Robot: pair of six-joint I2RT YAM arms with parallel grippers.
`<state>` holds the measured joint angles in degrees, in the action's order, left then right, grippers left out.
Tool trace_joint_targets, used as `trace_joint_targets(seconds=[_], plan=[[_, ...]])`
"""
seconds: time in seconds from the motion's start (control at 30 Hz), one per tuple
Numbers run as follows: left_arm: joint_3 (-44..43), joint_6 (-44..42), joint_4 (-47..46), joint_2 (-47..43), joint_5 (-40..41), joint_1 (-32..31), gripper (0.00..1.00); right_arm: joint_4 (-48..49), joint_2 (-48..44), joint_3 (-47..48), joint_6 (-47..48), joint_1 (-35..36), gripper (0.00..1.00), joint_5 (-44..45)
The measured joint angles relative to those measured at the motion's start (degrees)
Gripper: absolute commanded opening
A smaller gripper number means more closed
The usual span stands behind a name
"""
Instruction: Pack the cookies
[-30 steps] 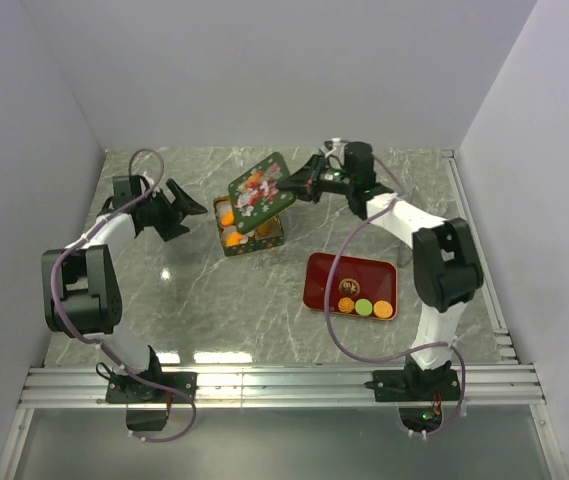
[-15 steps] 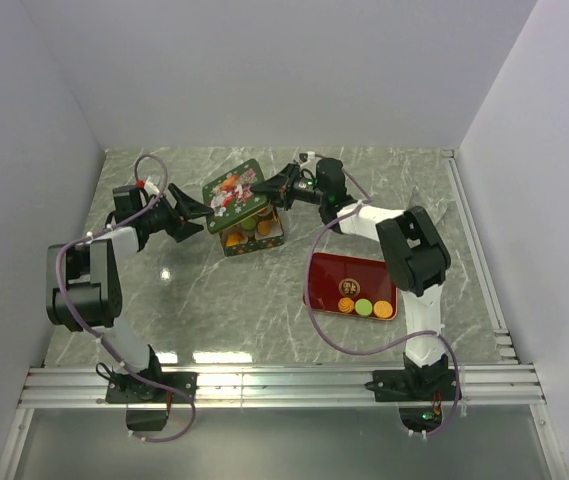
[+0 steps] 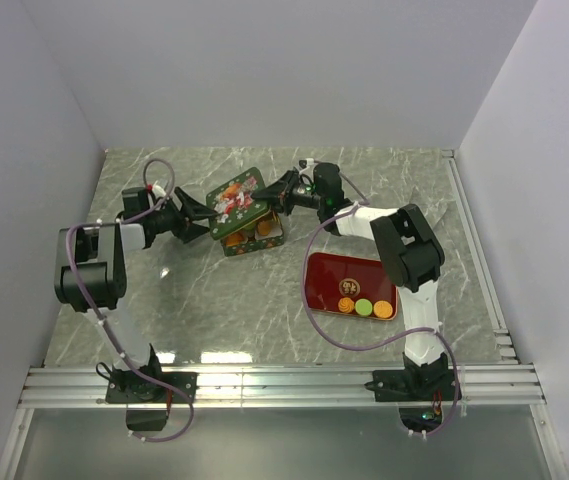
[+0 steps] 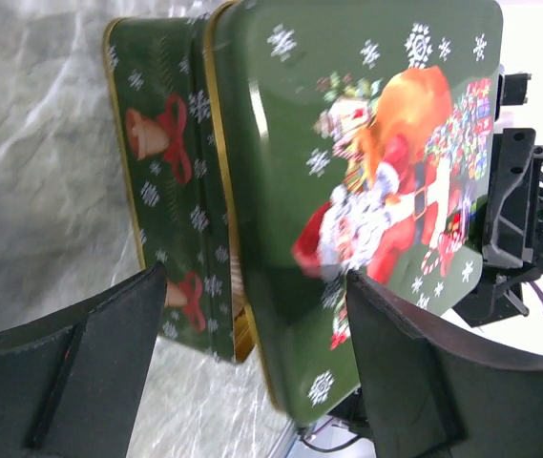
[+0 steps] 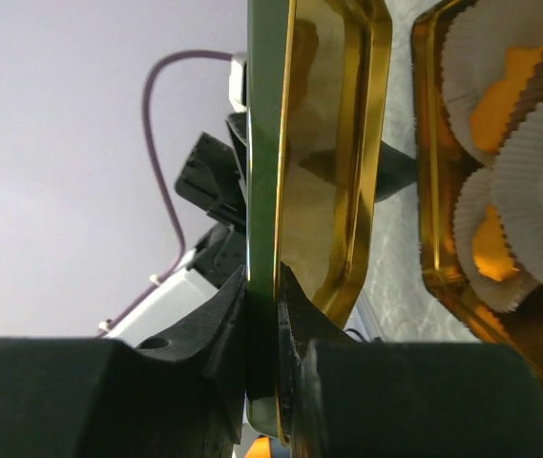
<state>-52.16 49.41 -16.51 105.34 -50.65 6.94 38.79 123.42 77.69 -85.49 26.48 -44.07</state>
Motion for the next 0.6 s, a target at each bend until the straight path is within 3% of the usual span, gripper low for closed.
trace_joint_targets(seconds=[0.6], plan=[[-6.1,-1.7,3.1,6.3,3.1,-3.8,0.68,-1.7,2.2,-1.1,6.0,-2.2,0.0,-1.8]])
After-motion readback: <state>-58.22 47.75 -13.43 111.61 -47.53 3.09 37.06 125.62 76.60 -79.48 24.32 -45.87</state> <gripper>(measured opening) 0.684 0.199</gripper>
